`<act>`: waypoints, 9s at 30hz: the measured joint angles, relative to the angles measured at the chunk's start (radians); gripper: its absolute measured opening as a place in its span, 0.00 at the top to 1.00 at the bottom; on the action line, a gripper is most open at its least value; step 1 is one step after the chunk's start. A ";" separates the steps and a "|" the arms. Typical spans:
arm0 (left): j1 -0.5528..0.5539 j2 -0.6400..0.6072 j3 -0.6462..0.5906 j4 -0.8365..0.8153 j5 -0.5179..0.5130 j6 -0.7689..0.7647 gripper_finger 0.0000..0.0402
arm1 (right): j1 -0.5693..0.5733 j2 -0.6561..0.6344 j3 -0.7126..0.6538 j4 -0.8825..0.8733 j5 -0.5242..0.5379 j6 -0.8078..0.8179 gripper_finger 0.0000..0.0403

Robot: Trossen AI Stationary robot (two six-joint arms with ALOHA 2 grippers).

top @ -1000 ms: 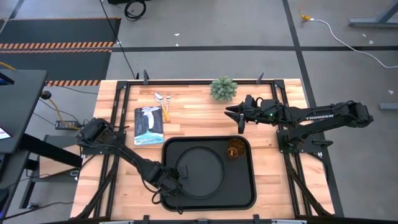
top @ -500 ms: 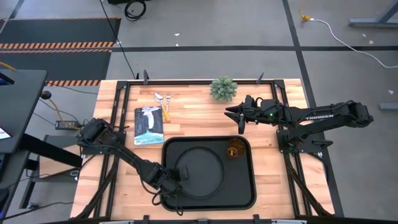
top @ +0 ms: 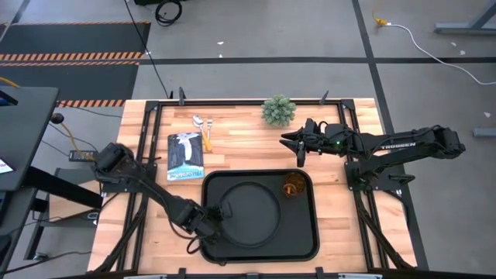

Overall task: Pick and place plate/cup/fork/spoon on tray
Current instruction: Put the black plate on the black tray to the bottom left of the orange glass

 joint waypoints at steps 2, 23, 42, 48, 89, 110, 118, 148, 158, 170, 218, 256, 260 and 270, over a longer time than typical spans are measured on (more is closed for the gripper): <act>0.018 -0.004 0.000 -0.021 -0.003 -0.007 0.56 | 0.000 0.000 0.000 0.003 0.000 0.000 0.70; 0.183 0.000 -0.001 -0.116 0.029 -0.184 0.56 | 0.000 0.000 0.000 0.014 -0.004 -0.005 0.70; 0.292 0.009 -0.002 -0.112 0.397 -0.580 0.67 | 0.000 0.000 0.000 0.024 -0.005 -0.008 0.70; 0.311 0.042 -0.002 -0.088 0.422 -0.622 0.70 | 0.000 0.000 0.000 0.024 -0.005 -0.009 0.70; 0.299 -0.016 -0.002 -0.007 0.327 -0.711 0.71 | 0.000 -0.005 -0.001 0.015 -0.008 -0.026 0.70; 0.264 -0.276 -0.223 0.041 0.095 -0.757 0.71 | 0.000 0.000 0.086 -0.124 -0.008 0.000 0.70; 0.277 -0.435 -0.326 0.156 0.096 -0.760 0.71 | 0.000 0.068 0.127 -0.139 -0.008 -0.004 0.70; 0.470 -0.803 -0.747 0.823 0.135 -0.714 0.71 | 0.003 0.164 0.214 -0.190 0.006 -0.030 0.70; 0.494 -0.821 -0.768 0.880 0.133 -0.698 0.71 | 0.023 0.164 0.213 -0.172 0.073 0.033 0.70; 0.500 -0.898 -0.798 0.996 0.125 -0.661 0.71 | 0.157 0.163 0.213 -0.129 0.191 0.053 0.70; 0.443 -1.201 -1.017 0.913 -0.033 -0.890 0.71 | 0.277 0.327 0.212 0.094 0.263 -0.099 0.70; 0.378 -1.105 -1.013 0.840 -0.023 -1.087 0.71 | 0.237 0.326 0.213 0.121 0.214 -0.067 0.70; 0.369 -1.068 -1.013 0.876 -0.028 -1.095 0.71 | 0.218 0.326 0.213 0.087 0.181 -0.049 0.70; 0.369 -1.060 -1.013 0.891 -0.031 -1.091 0.71 | 0.232 0.440 0.301 0.002 0.093 -0.004 0.70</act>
